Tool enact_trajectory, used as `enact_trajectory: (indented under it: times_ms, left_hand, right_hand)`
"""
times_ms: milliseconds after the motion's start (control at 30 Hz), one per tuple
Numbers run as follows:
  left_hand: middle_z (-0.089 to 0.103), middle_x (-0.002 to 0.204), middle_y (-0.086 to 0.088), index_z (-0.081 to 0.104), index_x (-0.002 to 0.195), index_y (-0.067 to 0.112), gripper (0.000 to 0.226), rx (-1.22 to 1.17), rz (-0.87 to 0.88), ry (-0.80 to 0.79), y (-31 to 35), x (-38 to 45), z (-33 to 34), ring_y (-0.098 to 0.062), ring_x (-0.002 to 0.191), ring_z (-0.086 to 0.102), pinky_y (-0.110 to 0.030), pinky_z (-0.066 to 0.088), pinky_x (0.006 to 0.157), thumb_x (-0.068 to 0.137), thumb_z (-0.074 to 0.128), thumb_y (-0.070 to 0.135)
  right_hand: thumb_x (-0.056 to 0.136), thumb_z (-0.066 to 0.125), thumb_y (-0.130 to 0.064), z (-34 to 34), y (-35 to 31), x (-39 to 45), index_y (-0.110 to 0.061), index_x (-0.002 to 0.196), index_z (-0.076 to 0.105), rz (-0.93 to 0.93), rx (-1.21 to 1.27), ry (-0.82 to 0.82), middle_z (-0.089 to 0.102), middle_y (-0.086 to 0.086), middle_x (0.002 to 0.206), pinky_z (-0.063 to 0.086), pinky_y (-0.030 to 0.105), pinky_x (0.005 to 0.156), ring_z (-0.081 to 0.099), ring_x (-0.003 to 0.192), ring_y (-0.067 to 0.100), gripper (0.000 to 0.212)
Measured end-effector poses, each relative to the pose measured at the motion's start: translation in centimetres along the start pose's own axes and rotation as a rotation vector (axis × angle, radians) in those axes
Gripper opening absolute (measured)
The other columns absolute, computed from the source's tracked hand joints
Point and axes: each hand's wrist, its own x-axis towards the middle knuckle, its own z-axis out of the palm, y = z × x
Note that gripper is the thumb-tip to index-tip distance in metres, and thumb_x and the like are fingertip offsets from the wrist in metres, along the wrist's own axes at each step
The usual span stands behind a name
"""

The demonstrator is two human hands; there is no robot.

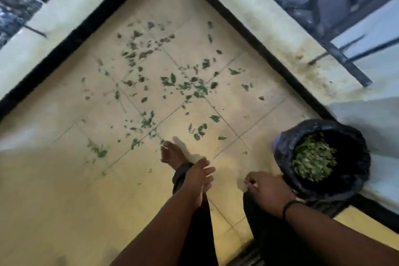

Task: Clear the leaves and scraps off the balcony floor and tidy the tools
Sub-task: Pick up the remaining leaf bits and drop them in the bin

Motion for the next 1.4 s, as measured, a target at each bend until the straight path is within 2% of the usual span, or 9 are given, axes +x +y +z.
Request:
enact_trajectory:
  times_ms: [200, 300, 367, 500, 567, 633, 767, 967, 1400]
  left_hand:
    - [0.053, 0.141, -0.015, 0.05, 0.136, 0.004, 0.04, -0.086, 0.002, 0.06, 0.8, -3.1, -7.5, -0.034, 0.135, 0.045, -0.042, 0.033, 0.111, 0.105, 0.042, 0.027]
    - [0.059, 0.126, -0.014, 0.054, 0.129, 0.003, 0.036, 0.059, 0.037, 0.103, 3.3, -6.6, -11.0, -0.028, 0.116, 0.055, -0.031, 0.043, 0.093, 0.104, 0.045, 0.028]
    - [0.055, 0.125, -0.008, 0.056, 0.128, 0.002, 0.036, 0.337, 0.22, 0.111, 5.2, -9.6, -14.3, -0.025, 0.117, 0.052, -0.025, 0.039, 0.088, 0.104, 0.045, 0.028]
    - [0.048, 0.146, 0.001, 0.05, 0.139, 0.023, 0.059, 0.994, 0.528, 0.253, 9.8, -17.8, -21.9, -0.02, 0.133, 0.043, -0.03, 0.033, 0.11, 0.094, 0.031, 0.057]
    - [0.041, 0.152, -0.002, 0.041, 0.146, 0.024, 0.079, 1.193, 0.625, 0.36, 12.2, -21.0, -24.6, -0.022, 0.139, 0.037, -0.03, 0.029, 0.111, 0.084, 0.017, 0.065]
    - [0.027, 0.16, -0.005, 0.031, 0.152, 0.024, 0.071, 1.285, 0.684, 0.444, 13.9, -23.6, -27.3, -0.025, 0.146, 0.025, -0.034, 0.023, 0.115, 0.094, 0.026, 0.063]
    - [0.012, 0.164, -0.005, 0.021, 0.156, 0.025, 0.067, 1.264, 0.728, 0.549, 15.4, -26.5, -31.2, -0.027, 0.15, 0.012, -0.037, 0.014, 0.12, 0.099, 0.035, 0.057]
    - [0.003, 0.165, -0.005, 0.012, 0.157, 0.024, 0.072, 1.169, 0.522, 0.638, 15.7, -28.8, -35.0, -0.027, 0.151, 0.003, -0.044, 0.008, 0.121, 0.098, 0.033, 0.061]
    - [0.009, 0.165, -0.003, 0.017, 0.156, 0.027, 0.073, 0.741, 0.34, 1.005, 21.3, -37.6, -41.7, -0.026, 0.15, 0.011, -0.043, 0.013, 0.12, 0.095, 0.036, 0.064]
  right_hand:
    - [0.096, 0.044, -0.03, -3.6, -5.4, 0.0, -0.034, 0.116, 0.058, 0.0, -0.218, 0.049, 0.068, -0.009, 0.114, 0.046, 0.026, 0.087, 0.063, 0.103, 0.014, 0.024]
    - [0.098, 0.04, -0.034, -6.4, -10.2, -1.0, -0.035, 0.119, 0.056, -0.091, -0.392, 0.058, 0.067, -0.012, 0.118, 0.041, 0.025, 0.089, 0.062, 0.106, 0.008, 0.027]
    - [0.1, 0.038, -0.037, -9.3, -14.8, -2.4, -0.036, 0.122, 0.055, -0.14, -0.481, 0.057, 0.065, -0.013, 0.12, 0.036, 0.026, 0.092, 0.06, 0.107, 0.008, 0.028]
    - [0.099, 0.038, -0.045, -14.9, -25.1, -4.8, -0.035, 0.115, 0.059, -0.245, -0.617, 0.133, 0.066, -0.009, 0.115, 0.038, 0.029, 0.086, 0.061, 0.104, 0.013, 0.028]
    - [0.098, 0.04, -0.048, -17.5, -30.1, -5.0, -0.032, 0.111, 0.061, -0.284, -0.659, 0.175, 0.065, -0.006, 0.111, 0.039, 0.03, 0.078, 0.06, 0.102, 0.017, 0.03]
    - [0.098, 0.041, -0.048, -19.5, -34.7, -5.2, -0.031, 0.11, 0.062, -0.348, -0.724, 0.209, 0.064, -0.004, 0.113, 0.04, 0.03, 0.077, 0.06, 0.104, 0.02, 0.03]
    - [0.098, 0.041, -0.042, -22.3, -42.2, -5.6, -0.034, 0.115, 0.061, -0.459, -0.796, 0.221, 0.06, -0.003, 0.119, 0.042, 0.032, 0.085, 0.057, 0.109, 0.022, 0.027]
    - [0.097, 0.04, -0.043, -26.1, -47.9, -3.7, -0.033, 0.121, 0.057, -0.612, -0.99, 0.2, 0.059, -0.004, 0.122, 0.043, 0.034, 0.09, 0.055, 0.112, 0.02, 0.03]
    - [0.093, 0.048, -0.049, -34.0, -67.5, 0.2, -0.031, 0.13, 0.05, -0.944, -1.167, 0.168, 0.053, 0.0, 0.132, 0.041, 0.034, 0.097, 0.048, 0.123, 0.022, 0.042]
